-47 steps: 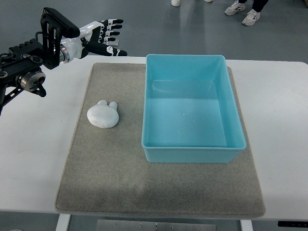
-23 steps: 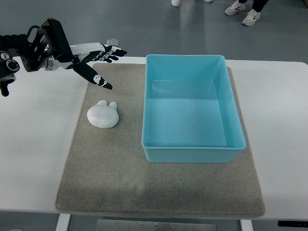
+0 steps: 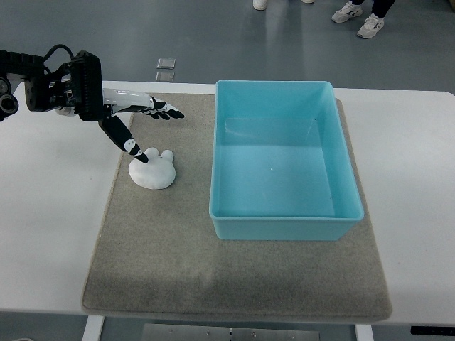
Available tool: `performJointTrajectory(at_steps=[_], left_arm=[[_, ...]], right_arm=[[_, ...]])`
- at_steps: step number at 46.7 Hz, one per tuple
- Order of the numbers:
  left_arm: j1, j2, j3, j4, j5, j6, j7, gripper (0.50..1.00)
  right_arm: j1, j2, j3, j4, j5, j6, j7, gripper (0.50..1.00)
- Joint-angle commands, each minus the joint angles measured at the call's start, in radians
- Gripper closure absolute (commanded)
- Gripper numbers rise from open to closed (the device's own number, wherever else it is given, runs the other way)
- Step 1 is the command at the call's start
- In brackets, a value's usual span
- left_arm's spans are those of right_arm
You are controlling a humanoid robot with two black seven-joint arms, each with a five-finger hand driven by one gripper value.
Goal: Place white toy into blue box with left hand
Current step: 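Swing the left hand over the white rabbit toy and lower fingers, then close the left hand fingers around the white rabbit toy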
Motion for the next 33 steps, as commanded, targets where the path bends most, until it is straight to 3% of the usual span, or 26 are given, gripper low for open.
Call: performJointTrajectory(at_steps=[1, 33], left_arm=[[-0.001, 0.008, 0.0, -0.017, 0.032, -0.005, 0.001, 0.512], [0.018, -0.011, 0.007, -0.016, 0.176, 0.005, 0.004, 0.525]], right_arm=[[0.0, 0.0, 0.0, 0.001, -0.001, 0.0, 0.0, 0.564], [0.0, 0.0, 0.0, 0.001, -0.001, 0.0, 0.0, 0.564]])
